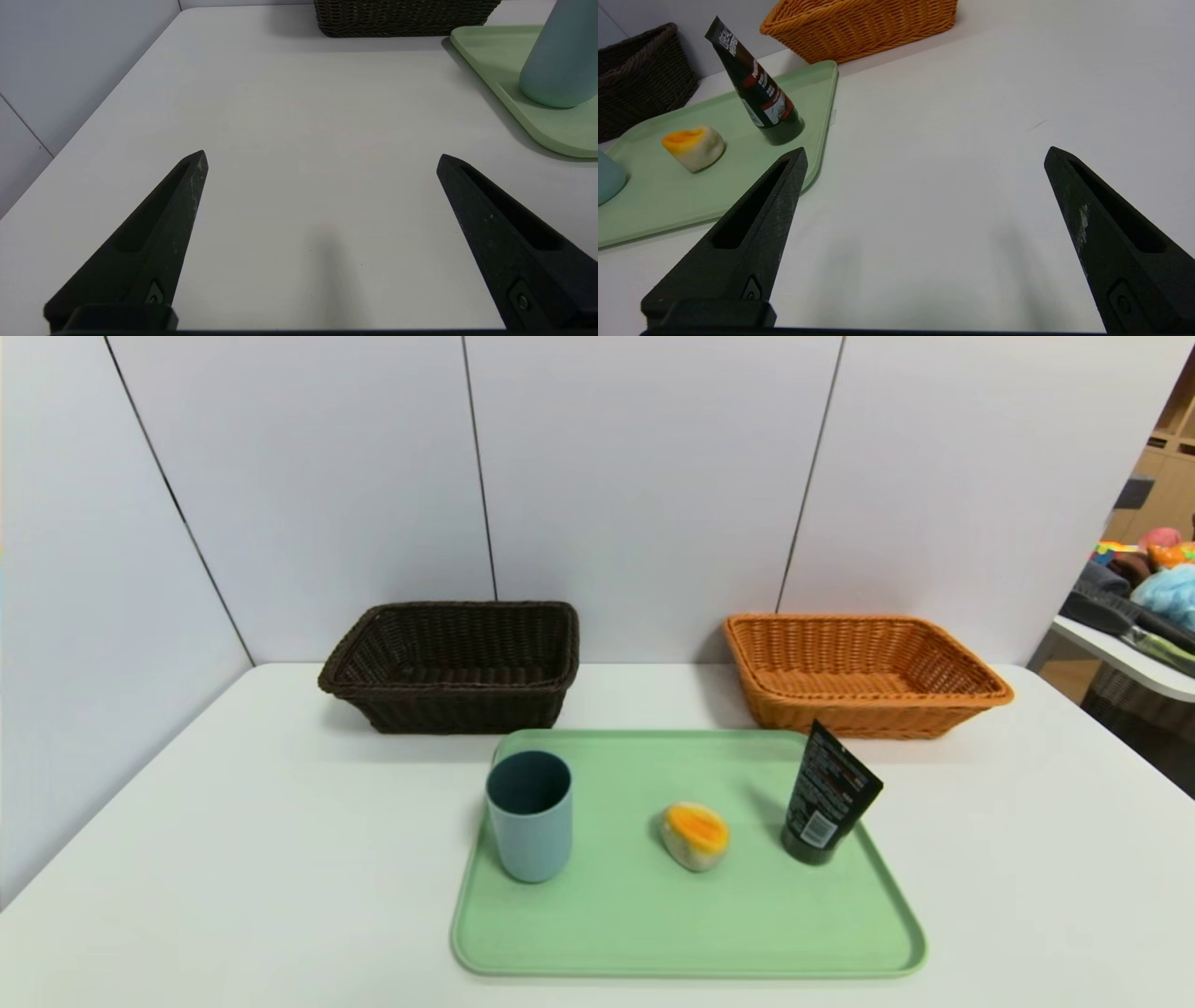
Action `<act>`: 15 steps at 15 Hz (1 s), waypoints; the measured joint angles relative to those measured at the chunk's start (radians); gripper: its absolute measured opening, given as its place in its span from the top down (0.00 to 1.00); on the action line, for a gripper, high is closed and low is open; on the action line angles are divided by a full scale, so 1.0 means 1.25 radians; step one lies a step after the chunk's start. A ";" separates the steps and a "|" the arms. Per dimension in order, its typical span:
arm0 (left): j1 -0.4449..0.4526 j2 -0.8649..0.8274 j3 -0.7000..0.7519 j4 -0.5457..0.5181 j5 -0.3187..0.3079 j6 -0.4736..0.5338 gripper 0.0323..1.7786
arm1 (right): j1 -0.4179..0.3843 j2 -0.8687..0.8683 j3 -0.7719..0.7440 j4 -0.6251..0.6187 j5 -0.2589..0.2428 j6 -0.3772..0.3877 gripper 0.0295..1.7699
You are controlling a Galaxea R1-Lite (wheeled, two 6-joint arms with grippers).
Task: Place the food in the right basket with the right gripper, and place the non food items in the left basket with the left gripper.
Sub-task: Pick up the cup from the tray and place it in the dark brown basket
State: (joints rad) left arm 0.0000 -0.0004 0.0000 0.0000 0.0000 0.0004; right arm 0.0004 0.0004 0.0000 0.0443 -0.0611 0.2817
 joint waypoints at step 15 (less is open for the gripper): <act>0.000 0.000 0.000 0.000 0.000 0.000 0.02 | 0.000 0.000 0.000 0.000 0.001 -0.005 0.01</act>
State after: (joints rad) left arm 0.0000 -0.0004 0.0000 0.0000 0.0000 0.0000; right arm 0.0000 0.0004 0.0000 0.0443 -0.0596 0.2755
